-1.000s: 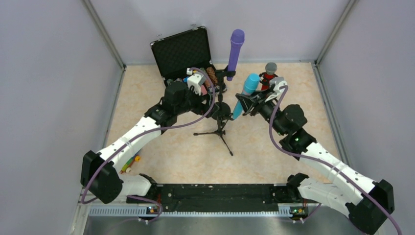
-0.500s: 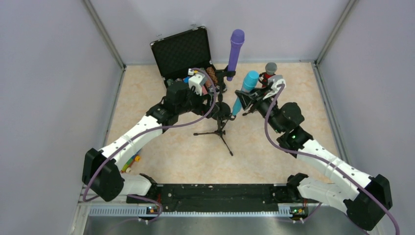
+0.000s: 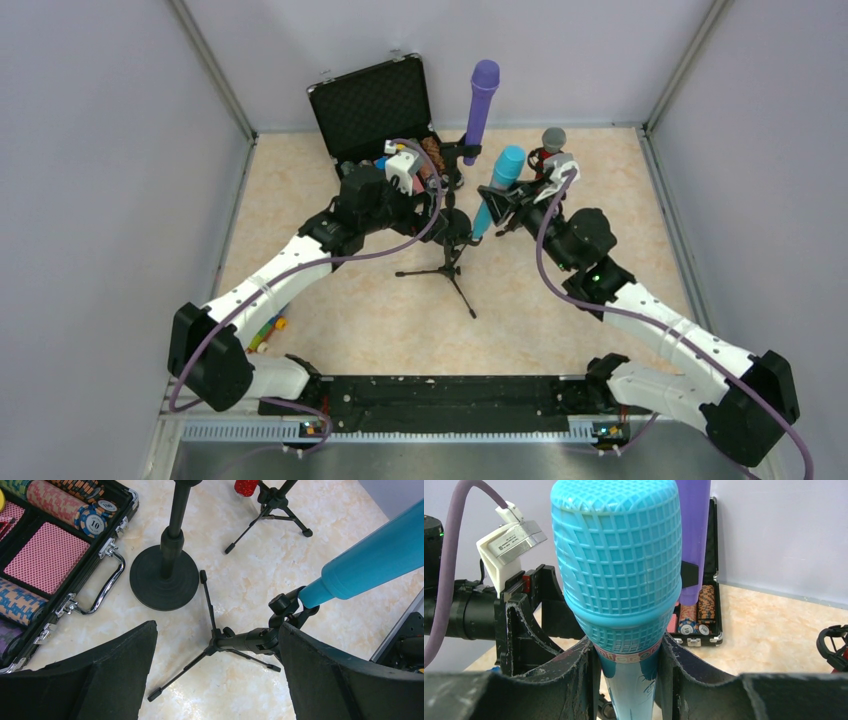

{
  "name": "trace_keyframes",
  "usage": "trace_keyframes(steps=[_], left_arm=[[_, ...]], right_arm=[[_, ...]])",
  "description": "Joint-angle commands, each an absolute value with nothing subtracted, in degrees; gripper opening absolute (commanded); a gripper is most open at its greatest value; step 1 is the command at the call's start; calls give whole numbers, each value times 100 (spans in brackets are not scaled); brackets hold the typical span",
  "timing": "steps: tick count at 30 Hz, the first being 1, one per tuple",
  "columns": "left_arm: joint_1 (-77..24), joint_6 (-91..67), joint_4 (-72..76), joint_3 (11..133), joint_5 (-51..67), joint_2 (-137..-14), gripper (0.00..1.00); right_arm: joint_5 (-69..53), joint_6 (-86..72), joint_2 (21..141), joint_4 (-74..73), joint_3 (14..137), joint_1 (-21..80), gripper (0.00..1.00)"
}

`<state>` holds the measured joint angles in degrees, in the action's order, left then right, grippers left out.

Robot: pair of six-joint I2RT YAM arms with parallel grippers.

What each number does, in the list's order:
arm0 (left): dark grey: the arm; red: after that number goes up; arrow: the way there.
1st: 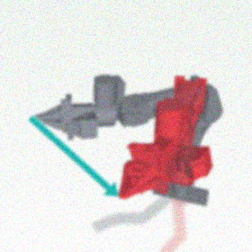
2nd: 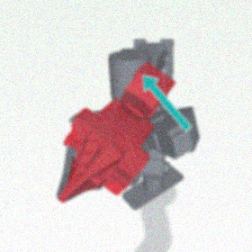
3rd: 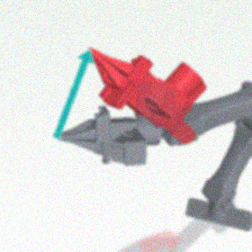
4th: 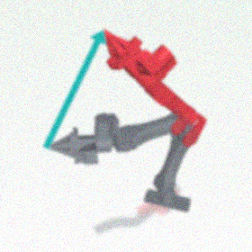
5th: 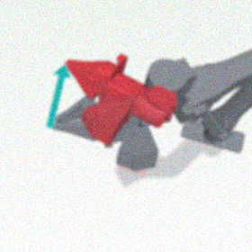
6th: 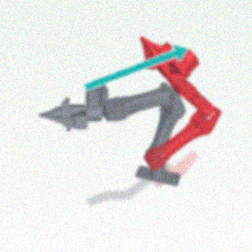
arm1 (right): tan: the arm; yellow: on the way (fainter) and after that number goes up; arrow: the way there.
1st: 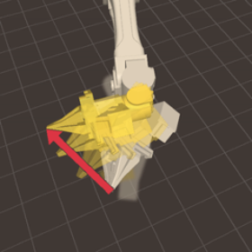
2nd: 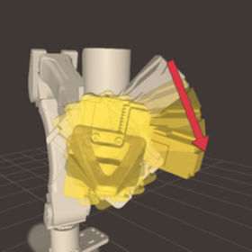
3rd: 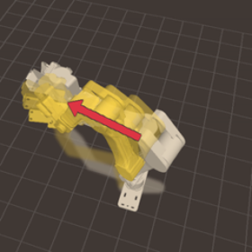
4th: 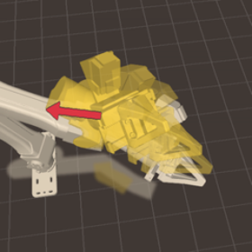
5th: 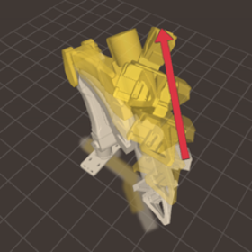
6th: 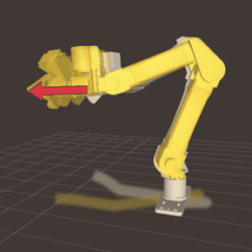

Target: Attach the microphones to the stand

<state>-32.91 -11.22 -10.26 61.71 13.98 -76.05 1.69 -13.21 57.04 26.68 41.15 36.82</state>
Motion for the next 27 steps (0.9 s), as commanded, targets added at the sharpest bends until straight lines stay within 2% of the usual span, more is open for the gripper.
trace_keyframes(steps=[1, 27], left_arm=[[-3267, -1098, -835, 6387, 1376, -7606, 95], [-3268, -1136, -870, 6398, 1145, -7640, 95]], right_arm=[[28, -1393, 5735, 3035, 4057, 3618, 0], [-319, -1270, 5800, 2659, 3493, 3615, 0]])
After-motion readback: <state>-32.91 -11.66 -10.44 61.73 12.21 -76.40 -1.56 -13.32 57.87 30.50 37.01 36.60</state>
